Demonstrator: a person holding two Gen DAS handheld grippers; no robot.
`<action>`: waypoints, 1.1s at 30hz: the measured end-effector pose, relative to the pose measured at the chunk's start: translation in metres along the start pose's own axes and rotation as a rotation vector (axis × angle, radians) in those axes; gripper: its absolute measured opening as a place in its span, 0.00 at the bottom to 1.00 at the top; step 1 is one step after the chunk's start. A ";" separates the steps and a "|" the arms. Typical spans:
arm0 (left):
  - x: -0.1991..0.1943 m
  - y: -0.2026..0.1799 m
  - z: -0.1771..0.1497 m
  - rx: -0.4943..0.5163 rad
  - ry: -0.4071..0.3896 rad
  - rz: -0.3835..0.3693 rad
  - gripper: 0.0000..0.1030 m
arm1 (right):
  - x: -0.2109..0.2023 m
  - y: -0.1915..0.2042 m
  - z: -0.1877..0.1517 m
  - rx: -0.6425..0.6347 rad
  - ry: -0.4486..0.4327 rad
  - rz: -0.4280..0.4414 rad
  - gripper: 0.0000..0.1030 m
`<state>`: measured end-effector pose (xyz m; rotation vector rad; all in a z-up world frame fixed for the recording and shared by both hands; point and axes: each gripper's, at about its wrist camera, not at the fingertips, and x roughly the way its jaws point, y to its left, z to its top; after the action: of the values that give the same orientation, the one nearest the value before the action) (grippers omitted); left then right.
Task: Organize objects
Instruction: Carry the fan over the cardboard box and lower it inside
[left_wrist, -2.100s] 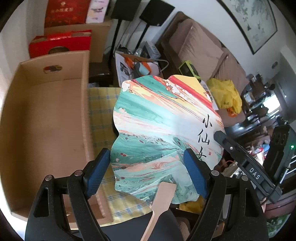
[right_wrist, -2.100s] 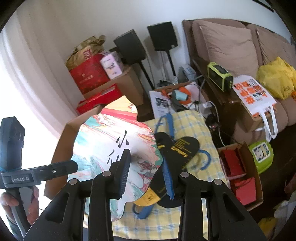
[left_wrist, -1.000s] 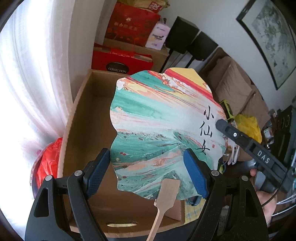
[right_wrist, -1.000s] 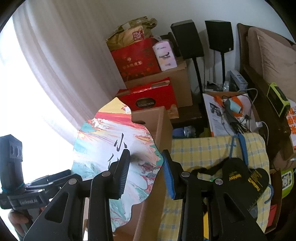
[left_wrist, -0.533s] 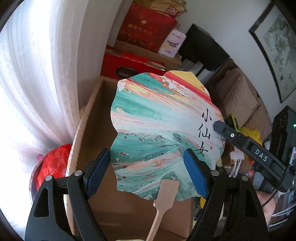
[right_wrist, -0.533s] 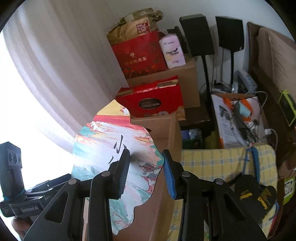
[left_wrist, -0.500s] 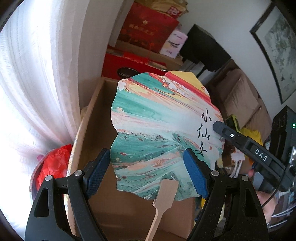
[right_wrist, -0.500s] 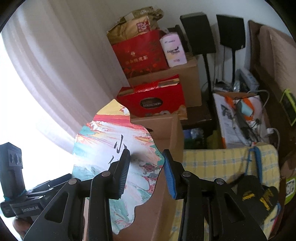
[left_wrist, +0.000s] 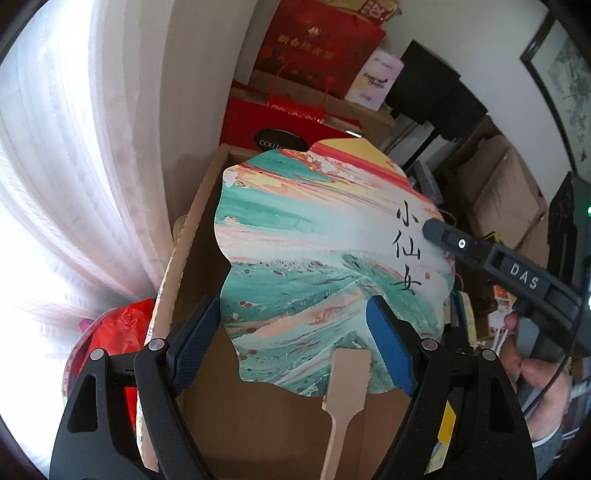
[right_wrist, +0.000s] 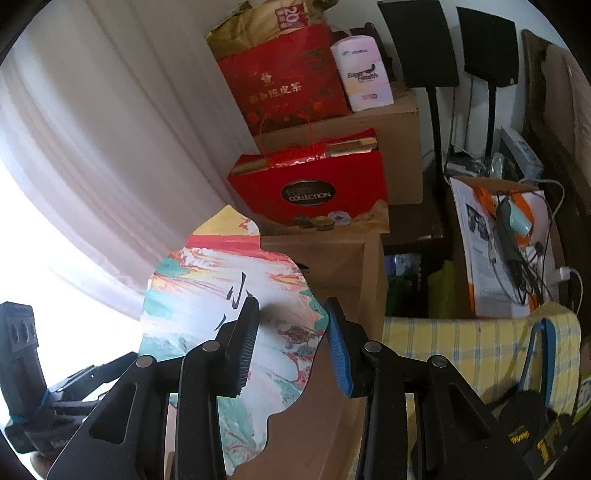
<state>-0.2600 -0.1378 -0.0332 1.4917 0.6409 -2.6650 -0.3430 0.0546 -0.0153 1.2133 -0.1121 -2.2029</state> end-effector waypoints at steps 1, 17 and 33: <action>0.002 0.001 0.000 0.001 0.004 0.000 0.76 | 0.003 0.000 0.001 -0.003 0.001 -0.005 0.36; 0.044 0.013 -0.006 0.019 0.073 0.047 0.76 | 0.038 -0.006 -0.011 -0.021 0.041 -0.040 0.38; 0.018 0.003 -0.020 0.123 0.027 0.119 0.77 | 0.027 0.020 -0.033 -0.186 0.020 -0.141 0.45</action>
<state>-0.2526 -0.1303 -0.0582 1.5437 0.3819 -2.6421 -0.3181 0.0305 -0.0475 1.1699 0.1885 -2.2631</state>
